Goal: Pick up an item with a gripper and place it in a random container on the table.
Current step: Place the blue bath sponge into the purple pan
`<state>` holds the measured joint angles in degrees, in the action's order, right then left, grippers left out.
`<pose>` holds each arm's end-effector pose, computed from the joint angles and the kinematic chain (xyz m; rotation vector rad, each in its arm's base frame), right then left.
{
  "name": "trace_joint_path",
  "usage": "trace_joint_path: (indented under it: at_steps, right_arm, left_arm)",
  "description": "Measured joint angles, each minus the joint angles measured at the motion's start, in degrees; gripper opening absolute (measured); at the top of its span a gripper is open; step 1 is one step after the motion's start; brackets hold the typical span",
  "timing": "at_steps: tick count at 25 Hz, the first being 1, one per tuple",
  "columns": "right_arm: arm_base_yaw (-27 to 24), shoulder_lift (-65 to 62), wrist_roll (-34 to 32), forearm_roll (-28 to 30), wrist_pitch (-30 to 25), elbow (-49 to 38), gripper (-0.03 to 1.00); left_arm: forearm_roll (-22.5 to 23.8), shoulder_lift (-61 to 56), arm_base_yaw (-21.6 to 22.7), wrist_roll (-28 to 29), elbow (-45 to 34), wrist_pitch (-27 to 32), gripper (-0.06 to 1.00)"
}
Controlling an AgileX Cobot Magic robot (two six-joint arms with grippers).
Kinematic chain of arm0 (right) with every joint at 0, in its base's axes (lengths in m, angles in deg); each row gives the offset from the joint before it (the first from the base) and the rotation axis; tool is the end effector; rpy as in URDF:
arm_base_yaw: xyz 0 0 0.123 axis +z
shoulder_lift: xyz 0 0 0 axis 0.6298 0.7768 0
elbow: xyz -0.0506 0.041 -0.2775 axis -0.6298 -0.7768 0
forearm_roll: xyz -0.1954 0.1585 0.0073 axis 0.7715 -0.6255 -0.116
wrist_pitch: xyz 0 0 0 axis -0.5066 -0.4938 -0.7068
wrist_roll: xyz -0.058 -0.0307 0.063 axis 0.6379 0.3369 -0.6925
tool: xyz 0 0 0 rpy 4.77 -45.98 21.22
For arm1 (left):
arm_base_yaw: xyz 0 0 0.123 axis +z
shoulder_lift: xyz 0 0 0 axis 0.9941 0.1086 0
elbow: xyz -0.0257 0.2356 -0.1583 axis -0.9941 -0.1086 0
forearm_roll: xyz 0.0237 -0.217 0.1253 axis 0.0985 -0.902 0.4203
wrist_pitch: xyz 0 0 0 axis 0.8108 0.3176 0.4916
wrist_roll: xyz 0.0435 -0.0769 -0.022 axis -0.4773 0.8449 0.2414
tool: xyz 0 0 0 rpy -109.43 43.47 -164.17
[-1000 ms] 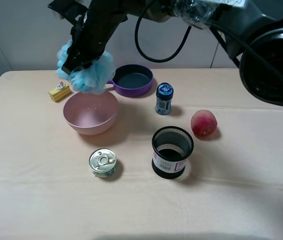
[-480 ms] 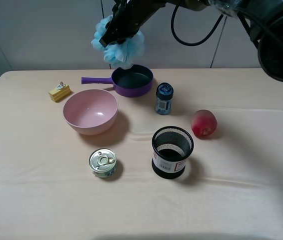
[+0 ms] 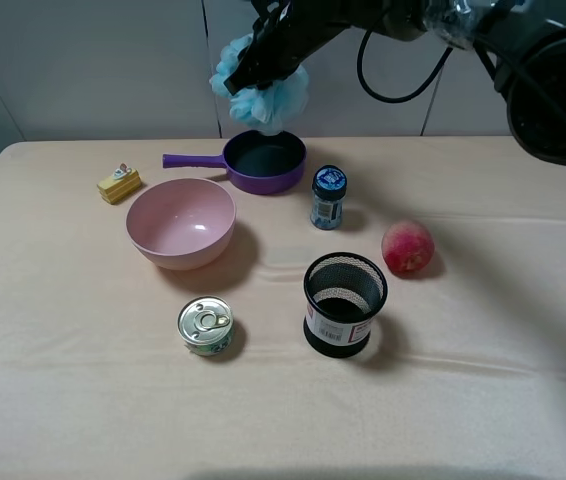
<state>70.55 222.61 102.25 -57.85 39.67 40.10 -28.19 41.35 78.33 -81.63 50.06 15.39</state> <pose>0.4710 0.3001 0.2094 -0.9790 2.0109 0.2515 -0.0039 0.0068 0.2768 0.2057 2.0267 0.1063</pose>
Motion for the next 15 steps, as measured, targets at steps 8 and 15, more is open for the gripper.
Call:
trace_joint_path:
  at_steps: [8, 15]
  right_arm:
    - [-0.23, 3.03, 0.0, 0.05, 1.55, 0.0, 0.28]
    - [-0.27, 5.55, 0.0, 0.07, 1.87, -0.06, 0.27]
  left_arm:
    - [0.0, 0.0, 0.0, 0.0, 0.0, 0.0, 0.93]
    - [0.0, 0.0, 0.0, 0.0, 0.0, 0.0, 0.93]
